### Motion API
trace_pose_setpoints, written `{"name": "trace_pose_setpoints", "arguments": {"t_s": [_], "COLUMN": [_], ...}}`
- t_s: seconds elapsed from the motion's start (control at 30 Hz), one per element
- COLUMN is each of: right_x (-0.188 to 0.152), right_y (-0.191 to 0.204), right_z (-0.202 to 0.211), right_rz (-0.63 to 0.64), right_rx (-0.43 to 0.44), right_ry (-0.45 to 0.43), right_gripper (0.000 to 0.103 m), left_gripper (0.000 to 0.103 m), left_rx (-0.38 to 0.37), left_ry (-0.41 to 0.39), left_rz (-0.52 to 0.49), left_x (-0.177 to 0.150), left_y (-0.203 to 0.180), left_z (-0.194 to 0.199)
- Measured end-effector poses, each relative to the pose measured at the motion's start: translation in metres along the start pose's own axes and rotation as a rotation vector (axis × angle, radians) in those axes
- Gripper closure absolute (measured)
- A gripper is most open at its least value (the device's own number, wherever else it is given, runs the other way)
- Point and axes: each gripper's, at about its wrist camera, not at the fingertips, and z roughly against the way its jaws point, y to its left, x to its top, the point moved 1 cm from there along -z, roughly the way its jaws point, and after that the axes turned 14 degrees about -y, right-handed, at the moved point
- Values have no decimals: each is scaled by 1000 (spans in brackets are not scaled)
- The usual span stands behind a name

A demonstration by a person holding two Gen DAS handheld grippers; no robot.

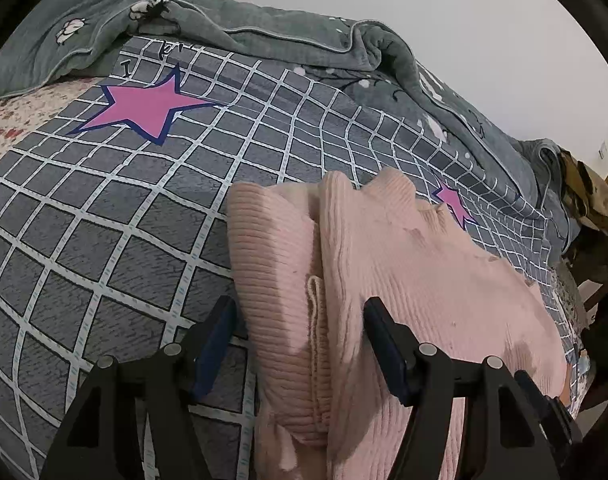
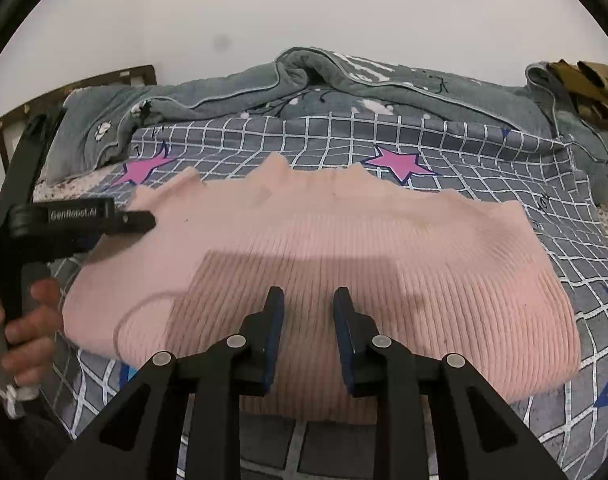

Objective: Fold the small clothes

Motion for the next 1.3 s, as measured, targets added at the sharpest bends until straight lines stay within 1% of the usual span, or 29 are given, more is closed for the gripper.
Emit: {"name": "trace_pose_setpoints", "arguments": {"t_s": [0.27,0.43,0.57,0.67,0.7,0.73,0.77,0.8,0.87,0.93,0.97,1.03,1.13,1.2,1.23,1.3], "right_x": [2,8,10,9,8,7,7,7,6,4,3,-3,-6,-3,0,8], "right_y": [2,7,4,1,1,2,4,5,6,4,4,7,8,2,-3,-12], "right_z": [-9,-21,-31,-30,-29,-28,-26,-25,-21,-12,-8,0,11,22,30,41], "right_rz": [7,30,11,0,0,6,20,32,49,37,40,85,126,113,104,109], "right_rx": [-19,-47,-33,-18,-18,-18,-20,-20,-17,2,13,55,96,147,159,138], "right_ry": [10,8,13,11,10,9,8,8,6,-8,-13,-11,-19,-32,-56,-113], "right_gripper": [75,73,72,71,71,71,71,71,71,70,68,61,60,60,60,59], "left_gripper": [39,39,39,40,43,51,58,60,69,74,76,77,77,79,80,80], "left_rx": [-3,-22,-33,-42,-39,-32,-38,-52,-60,-70,-70,-62,-30,-17,-10,15], "left_ry": [1,5,4,-1,-7,-14,-15,-12,-17,-23,-30,-40,-37,-24,-15,5], "left_rz": [-4,16,22,40,46,51,61,78,104,127,135,142,128,144,156,170], "left_x": [-1,-2,-2,-2,-2,-3,-3,-4,-5,-5,-6,-8,-7,-4,-3,2], "left_y": [-4,-3,-1,2,3,3,5,6,9,10,10,9,5,4,3,-2], "left_z": [-1,-1,-1,-1,-1,0,-1,-1,-1,1,2,3,6,8,9,11]}}
